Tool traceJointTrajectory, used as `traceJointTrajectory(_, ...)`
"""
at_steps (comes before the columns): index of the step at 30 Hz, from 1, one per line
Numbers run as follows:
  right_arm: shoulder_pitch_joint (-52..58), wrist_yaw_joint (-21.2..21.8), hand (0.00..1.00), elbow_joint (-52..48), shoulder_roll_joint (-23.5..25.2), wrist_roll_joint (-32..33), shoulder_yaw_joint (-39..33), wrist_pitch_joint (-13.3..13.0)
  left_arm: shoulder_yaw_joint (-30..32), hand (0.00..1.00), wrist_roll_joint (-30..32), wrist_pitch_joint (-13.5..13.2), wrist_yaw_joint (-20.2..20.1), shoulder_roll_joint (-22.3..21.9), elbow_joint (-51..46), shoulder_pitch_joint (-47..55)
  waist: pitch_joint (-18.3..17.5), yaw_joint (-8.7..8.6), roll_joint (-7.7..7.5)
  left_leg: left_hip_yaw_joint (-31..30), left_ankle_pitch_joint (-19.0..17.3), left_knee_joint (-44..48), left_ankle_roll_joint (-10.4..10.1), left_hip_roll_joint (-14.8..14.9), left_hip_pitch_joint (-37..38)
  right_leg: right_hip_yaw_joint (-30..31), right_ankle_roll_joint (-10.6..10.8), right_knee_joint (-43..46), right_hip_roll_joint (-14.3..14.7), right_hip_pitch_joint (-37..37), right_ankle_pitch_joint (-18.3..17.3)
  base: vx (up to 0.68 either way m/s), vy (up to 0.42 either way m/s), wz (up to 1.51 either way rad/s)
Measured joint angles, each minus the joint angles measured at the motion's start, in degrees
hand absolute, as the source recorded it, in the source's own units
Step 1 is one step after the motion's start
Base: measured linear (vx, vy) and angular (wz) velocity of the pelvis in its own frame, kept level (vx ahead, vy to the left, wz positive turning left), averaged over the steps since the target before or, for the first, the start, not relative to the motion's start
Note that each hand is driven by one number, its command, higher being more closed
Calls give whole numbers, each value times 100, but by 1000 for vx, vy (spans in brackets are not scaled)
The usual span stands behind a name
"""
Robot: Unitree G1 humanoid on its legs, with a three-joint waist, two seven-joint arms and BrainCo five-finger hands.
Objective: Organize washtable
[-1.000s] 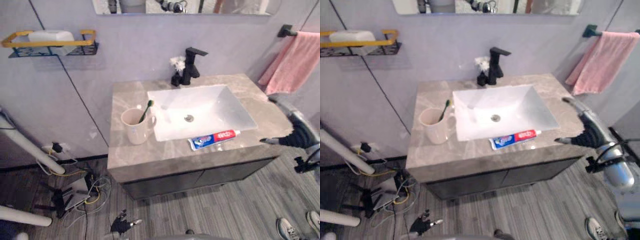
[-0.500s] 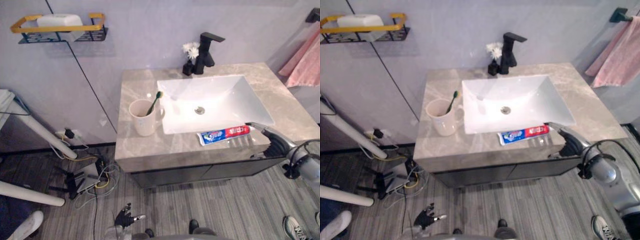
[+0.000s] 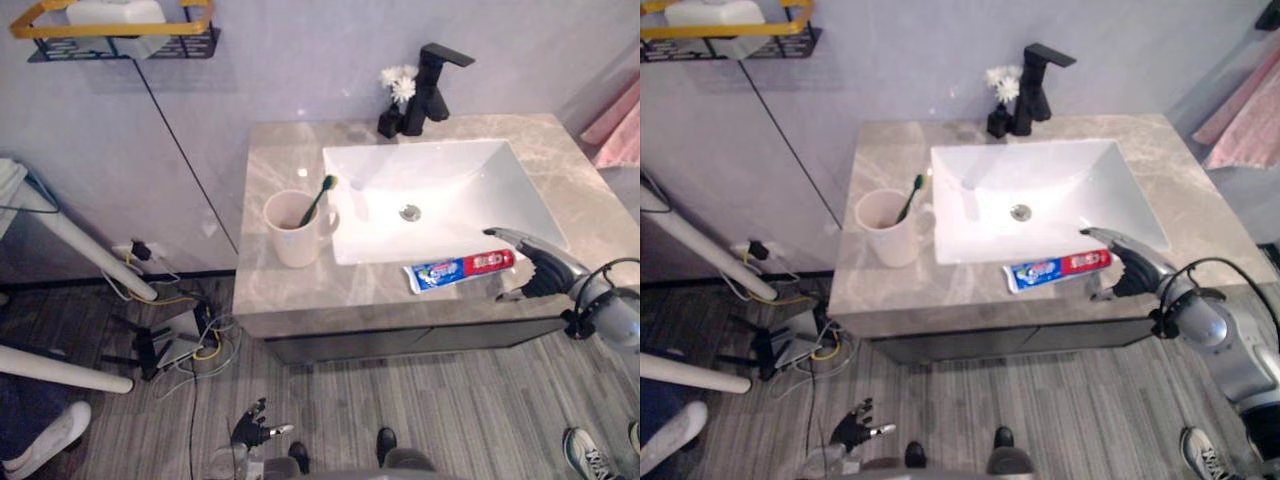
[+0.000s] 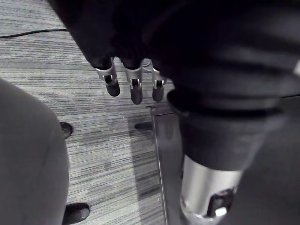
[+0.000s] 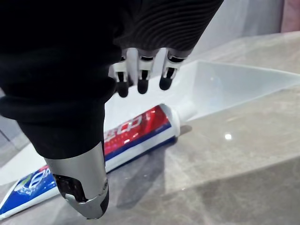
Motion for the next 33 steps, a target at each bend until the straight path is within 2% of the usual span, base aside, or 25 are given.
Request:
traceJointTrajectory(12, -149, -1, 0, -7, -53, -140, 49, 9, 0, 0, -4, -12, -97, 21, -30, -12, 62, -4, -18, -72, 51, 5, 67, -98, -97, -68, 37, 3, -78, -60, 24, -28, -1, 3)
traceJointTrajectory(17, -459, -6, 0, -6, -76, -327, 182, 25, -1, 0, -6, -11, -97, 65, -30, -93, 192, 7, -80, -88, 63, 9, 71, -103, -181, -90, 34, 6, -75, -134, 27, 0, -6, 1)
traceJointTrajectory(23, -769, -16, 0, 34, -81, -460, 406, 58, -1, 0, -10, -10, -93, 96, -29, -191, 341, 52, -120, -147, 65, 9, 74, -93, -278, -136, 35, 5, -76, -199, 36, 12, -10, 5)
traceJointTrajectory(25, -979, -42, 0, 171, -83, -486, 407, 65, -1, 0, -15, -8, -89, 99, -72, -253, 452, 130, -109, -142, 78, 9, 92, -86, -332, -139, 31, -9, -75, -253, 106, 0, 0, 0)
traceJointTrajectory(26, -1014, -41, 100, 216, -86, -497, 407, 80, -1, 0, -21, -9, -89, 102, -80, -258, 455, 147, -103, -145, 80, 9, 95, -86, -344, -143, 26, -13, -76, -262, 120, 0, 0, 0)
traceJointTrajectory(28, -1042, -26, 100, 248, -92, -499, 415, 111, -2, 0, -84, -9, -83, 118, -88, -265, 466, 166, -100, -160, 86, 9, 103, -87, -350, -179, 25, -11, -77, -262, 135, -11, 3, 4)
traceJointTrajectory(33, -1125, 24, 100, 260, -178, -511, 550, 164, -19, 0, -222, -5, -70, 216, -101, -326, 599, 180, -234, -179, 150, 11, 146, -130, -360, -279, 18, -7, -120, -256, 190, -59, 4, 4)
